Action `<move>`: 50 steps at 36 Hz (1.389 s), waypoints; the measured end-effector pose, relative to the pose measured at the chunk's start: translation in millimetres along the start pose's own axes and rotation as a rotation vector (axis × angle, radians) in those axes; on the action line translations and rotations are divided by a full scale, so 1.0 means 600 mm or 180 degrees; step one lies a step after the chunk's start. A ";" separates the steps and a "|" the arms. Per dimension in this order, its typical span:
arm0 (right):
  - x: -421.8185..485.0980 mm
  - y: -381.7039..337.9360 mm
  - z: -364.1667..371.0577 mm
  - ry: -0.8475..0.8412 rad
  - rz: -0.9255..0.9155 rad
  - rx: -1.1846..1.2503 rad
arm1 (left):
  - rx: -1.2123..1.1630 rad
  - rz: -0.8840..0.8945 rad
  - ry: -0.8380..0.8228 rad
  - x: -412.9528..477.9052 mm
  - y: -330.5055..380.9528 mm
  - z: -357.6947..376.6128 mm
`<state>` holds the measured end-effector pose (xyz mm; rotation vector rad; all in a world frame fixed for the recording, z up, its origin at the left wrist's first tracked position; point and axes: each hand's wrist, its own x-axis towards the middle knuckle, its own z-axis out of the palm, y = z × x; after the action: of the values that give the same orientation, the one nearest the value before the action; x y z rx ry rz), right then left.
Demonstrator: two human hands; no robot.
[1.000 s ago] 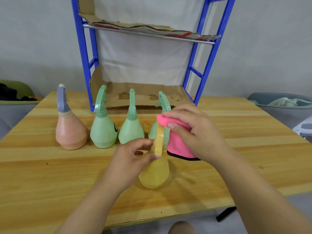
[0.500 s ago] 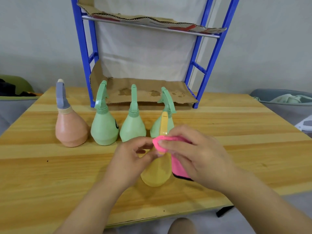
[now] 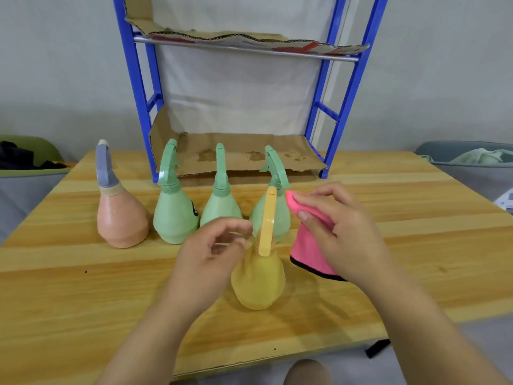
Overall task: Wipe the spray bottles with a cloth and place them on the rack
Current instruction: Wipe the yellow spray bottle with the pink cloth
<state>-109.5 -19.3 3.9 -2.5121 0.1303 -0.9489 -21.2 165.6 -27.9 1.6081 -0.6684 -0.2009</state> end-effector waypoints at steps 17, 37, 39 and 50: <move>-0.055 0.002 0.012 0.0151 0.0837 0.1127 | 0.0727 0.0558 0.0407 0.000 0.040 0.004; -0.052 -0.047 0.108 0.0727 -0.0500 0.0751 | 0.0355 0.0467 0.0348 0.005 0.022 -0.007; -0.054 -0.043 0.110 0.0728 -0.0637 0.0761 | 0.0240 0.0464 0.0305 0.004 0.021 -0.008; -0.044 -0.025 0.095 0.0748 -0.0127 0.0697 | 0.0205 0.0511 0.0304 0.004 0.018 -0.005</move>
<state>-93.4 21.8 -43.4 -2.2065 0.0457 -1.2041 -21.0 167.1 -16.7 1.6064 -0.7322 0.0151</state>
